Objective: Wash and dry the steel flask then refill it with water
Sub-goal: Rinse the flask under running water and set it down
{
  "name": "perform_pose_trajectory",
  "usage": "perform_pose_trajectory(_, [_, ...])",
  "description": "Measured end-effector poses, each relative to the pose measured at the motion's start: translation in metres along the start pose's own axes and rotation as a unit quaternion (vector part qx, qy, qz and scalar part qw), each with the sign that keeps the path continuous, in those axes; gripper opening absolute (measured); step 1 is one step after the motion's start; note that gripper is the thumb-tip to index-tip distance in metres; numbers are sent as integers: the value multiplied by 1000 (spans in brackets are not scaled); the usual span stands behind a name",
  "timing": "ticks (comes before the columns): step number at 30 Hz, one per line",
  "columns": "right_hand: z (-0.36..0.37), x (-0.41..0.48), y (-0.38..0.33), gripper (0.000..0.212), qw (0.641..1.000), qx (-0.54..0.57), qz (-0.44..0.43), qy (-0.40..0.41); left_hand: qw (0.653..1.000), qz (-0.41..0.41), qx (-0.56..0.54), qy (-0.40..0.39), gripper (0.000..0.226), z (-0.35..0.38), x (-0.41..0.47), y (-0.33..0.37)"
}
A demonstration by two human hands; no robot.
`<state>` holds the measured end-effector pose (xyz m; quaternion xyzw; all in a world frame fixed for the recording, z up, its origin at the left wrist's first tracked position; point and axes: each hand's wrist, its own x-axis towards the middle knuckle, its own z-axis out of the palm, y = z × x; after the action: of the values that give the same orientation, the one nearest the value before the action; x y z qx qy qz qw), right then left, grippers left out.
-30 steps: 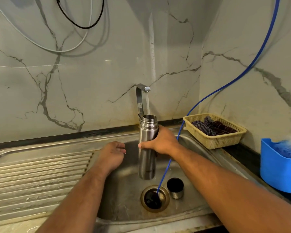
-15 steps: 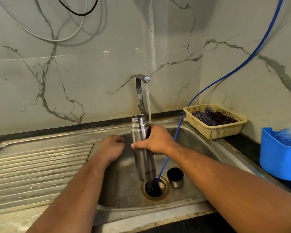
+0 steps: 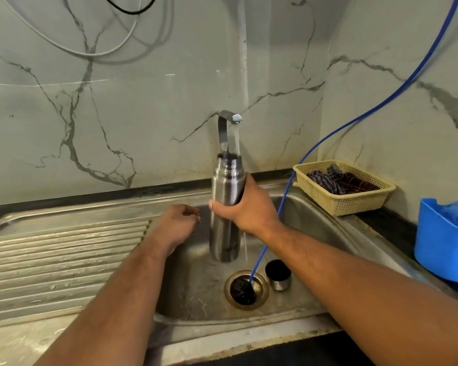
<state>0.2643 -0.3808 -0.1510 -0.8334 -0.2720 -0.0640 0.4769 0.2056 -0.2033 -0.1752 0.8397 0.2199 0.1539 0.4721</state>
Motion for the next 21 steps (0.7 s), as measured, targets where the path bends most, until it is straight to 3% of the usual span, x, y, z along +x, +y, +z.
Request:
perform_pose_trajectory(2, [3, -2, 4, 58, 997, -29, 31, -62, 1000, -1, -5, -6, 20, 0, -4, 1])
perform_pose_trajectory(6, [1, 0, 1, 64, 999, -22, -15, 27, 1000, -2, -8, -6, 18, 1, -4, 2])
perform_pose_trajectory(9, [6, -4, 7, 53, 996, -26, 45, -77, 1000, 0, -14, -9, 20, 3, -8, 4])
perform_pose_trajectory(13, [5, 0, 10, 58, 999, -1, 26, -19, 1000, -9, -16, -17, 19, 4, -10, 7])
perform_pose_trajectory(16, [6, 0, 10, 51, 996, -38, 45, -67, 1000, -7, -13, -22, 18, 3, -12, 9])
perform_pose_trajectory(19, [7, 3, 13, 56, 999, -10, 38, -16, 999, -14, -8, -33, 17, 3, -12, 7])
perform_pose_trajectory(21, [8, 3, 14, 56, 995, -38, 60, -67, 999, -10, -8, -38, 19, 3, -14, 8])
